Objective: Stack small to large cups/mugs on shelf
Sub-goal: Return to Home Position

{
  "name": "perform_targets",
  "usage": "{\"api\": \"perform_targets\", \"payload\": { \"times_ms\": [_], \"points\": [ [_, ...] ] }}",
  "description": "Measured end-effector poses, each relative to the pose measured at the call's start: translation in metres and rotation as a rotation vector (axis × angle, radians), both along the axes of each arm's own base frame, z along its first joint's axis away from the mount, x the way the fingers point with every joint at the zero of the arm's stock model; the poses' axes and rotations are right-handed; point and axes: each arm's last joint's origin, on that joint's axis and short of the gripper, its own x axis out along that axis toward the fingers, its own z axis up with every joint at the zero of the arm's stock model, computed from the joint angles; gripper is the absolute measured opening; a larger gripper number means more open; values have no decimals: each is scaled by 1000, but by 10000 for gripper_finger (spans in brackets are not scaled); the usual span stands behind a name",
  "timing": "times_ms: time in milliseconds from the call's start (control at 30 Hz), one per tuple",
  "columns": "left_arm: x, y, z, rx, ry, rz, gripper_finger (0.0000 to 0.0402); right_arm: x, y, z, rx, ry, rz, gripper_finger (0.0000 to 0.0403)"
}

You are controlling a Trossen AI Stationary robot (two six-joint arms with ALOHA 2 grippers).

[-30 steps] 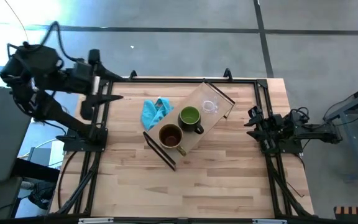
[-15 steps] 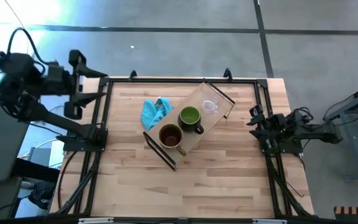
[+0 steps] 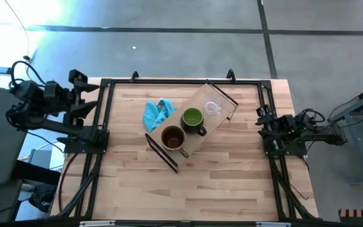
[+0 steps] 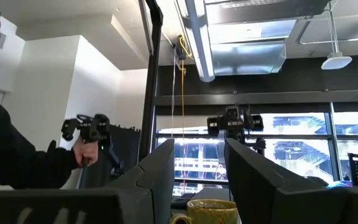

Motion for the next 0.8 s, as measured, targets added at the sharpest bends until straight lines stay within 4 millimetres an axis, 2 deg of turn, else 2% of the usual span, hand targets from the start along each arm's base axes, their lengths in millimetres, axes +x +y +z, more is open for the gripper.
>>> {"api": "perform_targets", "payload": {
  "times_ms": [233, 633, 800],
  "points": [
    [-15, -1, -30, -3, -100, -45, 237, -1, 0, 1, 0, -12, 0, 131],
    [-5, 0, -69, -11, -181, -17, 237, -1, 0, 2, 0, -25, 0, 131],
    [-11, 0, -81, -16, -241, -18, 236, -1, 0, 2, 0, -24, 1, 131]
  ]
}}
